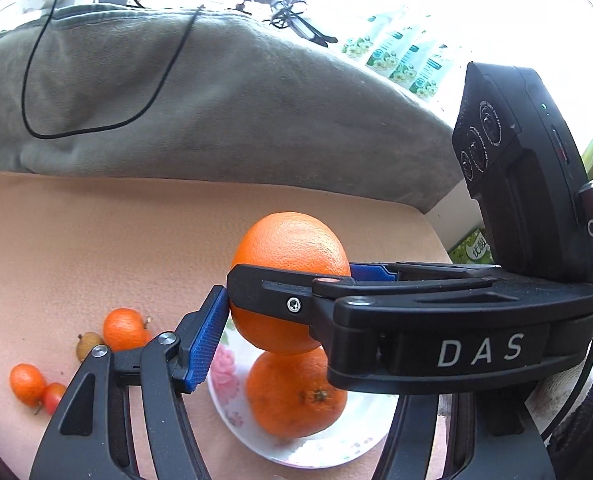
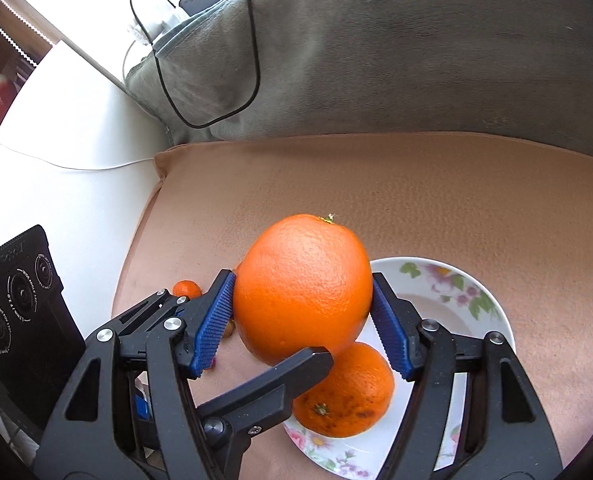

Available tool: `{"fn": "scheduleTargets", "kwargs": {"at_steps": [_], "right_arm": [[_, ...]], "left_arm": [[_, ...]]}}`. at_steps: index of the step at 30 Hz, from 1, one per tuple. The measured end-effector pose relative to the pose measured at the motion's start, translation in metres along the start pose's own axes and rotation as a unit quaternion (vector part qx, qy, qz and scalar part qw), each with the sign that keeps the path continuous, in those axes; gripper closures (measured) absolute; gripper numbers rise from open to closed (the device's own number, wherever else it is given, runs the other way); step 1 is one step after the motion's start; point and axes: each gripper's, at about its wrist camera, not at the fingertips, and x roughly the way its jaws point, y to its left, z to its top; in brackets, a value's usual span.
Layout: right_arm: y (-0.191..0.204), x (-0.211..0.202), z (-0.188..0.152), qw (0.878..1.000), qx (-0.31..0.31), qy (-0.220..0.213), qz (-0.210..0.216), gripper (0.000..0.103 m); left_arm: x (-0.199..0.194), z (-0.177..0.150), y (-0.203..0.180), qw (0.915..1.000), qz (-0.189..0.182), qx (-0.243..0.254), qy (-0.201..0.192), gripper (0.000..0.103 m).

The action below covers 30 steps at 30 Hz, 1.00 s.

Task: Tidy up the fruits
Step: 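Carry the smooth orange with the right gripper onto the plate beside the first, then open the right gripper and withdraw from the plate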

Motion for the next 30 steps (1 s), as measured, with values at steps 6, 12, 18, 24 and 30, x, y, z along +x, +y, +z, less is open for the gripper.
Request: {"fn": "scheduleTargets", "kwargs": {"at_steps": [6, 12, 18, 24, 30], "right_arm": [[-0.034, -0.019, -0.01, 0.999, 0.033, -0.01, -0.012, 0.033], [-0.063, -0.037, -0.02, 0.998, 0.058, -0.02, -0.024, 0.033], [-0.074, -0.057, -0.024, 0.997, 0.067, -0.043, -0.002, 0.033], [-0.067, -0.071, -0.028, 0.997, 0.054, -0.062, -0.014, 0.033], [-0.06, -0.075, -0.038, 0.996, 0.035, -0.069, -0.031, 0.033]], "left_arm": [[0.017, -0.004, -0.035, 0.9993, -0.023, 0.027, 0.013, 0.041], [0.03, -0.008, -0.061, 0.9977, -0.047, 0.04, 0.029, 0.041], [0.034, -0.018, -0.072, 0.995, -0.068, 0.057, 0.046, 0.041], [0.019, -0.031, -0.074, 0.9947, -0.068, 0.062, 0.046, 0.041], [-0.007, -0.048, -0.062, 0.9955, -0.057, 0.07, 0.027, 0.041]]}}
